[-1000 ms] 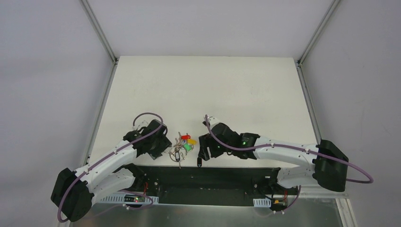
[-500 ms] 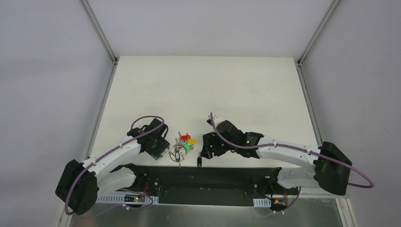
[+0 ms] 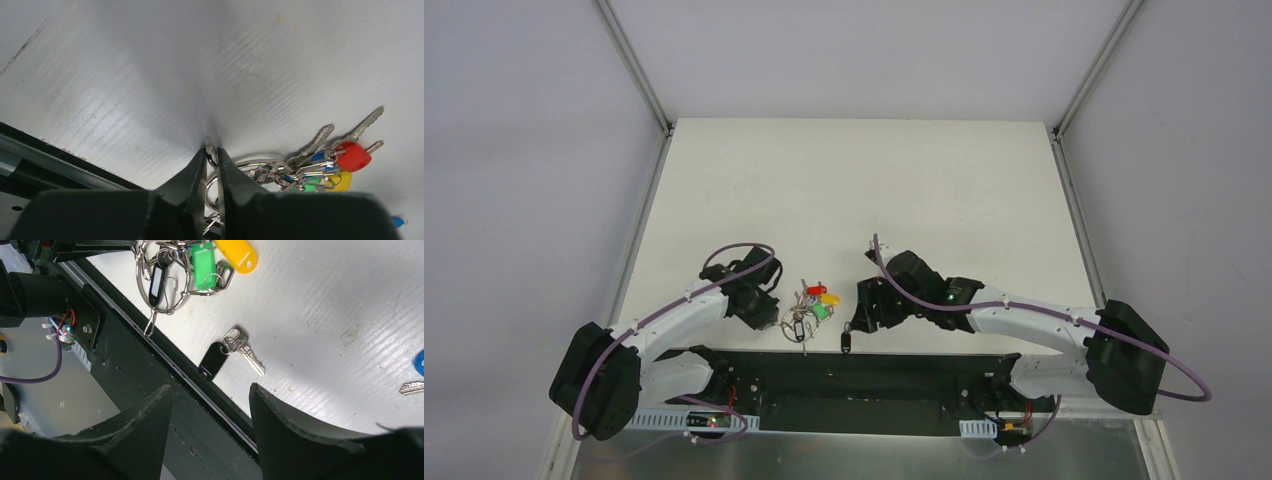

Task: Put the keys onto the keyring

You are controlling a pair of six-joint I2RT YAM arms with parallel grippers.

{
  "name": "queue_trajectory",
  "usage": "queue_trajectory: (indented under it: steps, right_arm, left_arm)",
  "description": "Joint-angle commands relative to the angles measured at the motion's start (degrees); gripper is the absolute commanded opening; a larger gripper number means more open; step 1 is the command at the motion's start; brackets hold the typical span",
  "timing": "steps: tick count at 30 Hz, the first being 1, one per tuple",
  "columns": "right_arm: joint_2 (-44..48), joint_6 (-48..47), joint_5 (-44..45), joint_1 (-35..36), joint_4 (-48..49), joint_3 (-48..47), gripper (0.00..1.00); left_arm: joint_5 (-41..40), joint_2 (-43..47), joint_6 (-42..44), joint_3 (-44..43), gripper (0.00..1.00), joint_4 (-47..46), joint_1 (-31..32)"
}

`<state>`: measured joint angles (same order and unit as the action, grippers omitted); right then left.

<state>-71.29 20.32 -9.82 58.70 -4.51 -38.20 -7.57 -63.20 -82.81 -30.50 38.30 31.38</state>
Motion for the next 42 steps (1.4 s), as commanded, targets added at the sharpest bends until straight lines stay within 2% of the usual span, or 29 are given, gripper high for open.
queue_trajectory:
  steps: [1, 6, 11, 17, 20, 31, 37, 42]
  right_arm:
    - [1.2, 0.1, -1.7, -0.5, 2.2, 0.3, 0.6]
    - [3.4, 0.3, -1.1, -0.4, 0.2, -0.2, 0.59]
    - [7.6, -1.3, 0.5, -0.5, -3.0, -1.6, 0.57]
    - [11.5, -4.1, 0.1, -0.4, -6.0, -4.5, 0.57]
    - [12.9, -6.3, -1.5, -0.4, -7.6, -6.9, 0.57]
    - [13.1, -18.8, -4.2, 2.1, -13.2, -18.8, 0.58]
    - [11.1, -25.9, -12.5, 5.4, -13.1, -23.8, 0.58]
    - [10.2, -29.8, -18.0, 6.8, -9.5, -25.4, 0.58]
  left_arm:
    - [-1.4, -0.3, -2.0, 0.7, 0.01, 2.5, -1.1]
    - [-2.9, 6.4, 7.8, -0.8, 0.0, -0.5, -1.4]
    - [-3.6, 11.4, 27.2, -10.3, 0.0, -0.7, -1.4]
    - [1.1, 16.1, 41.4, -16.0, 0.0, -3.3, -1.4]
    - [6.5, 17.6, 46.7, -17.2, 0.0, -5.9, -1.4]
    - [27.8, 21.4, 57.3, -22.9, 0.0, -10.9, -1.3]
    - [41.0, 25.1, 60.0, -23.6, 0.0, -17.1, -0.8]
    - [45.9, 29.2, 61.0, -22.1, 0.0, -23.0, -0.7]
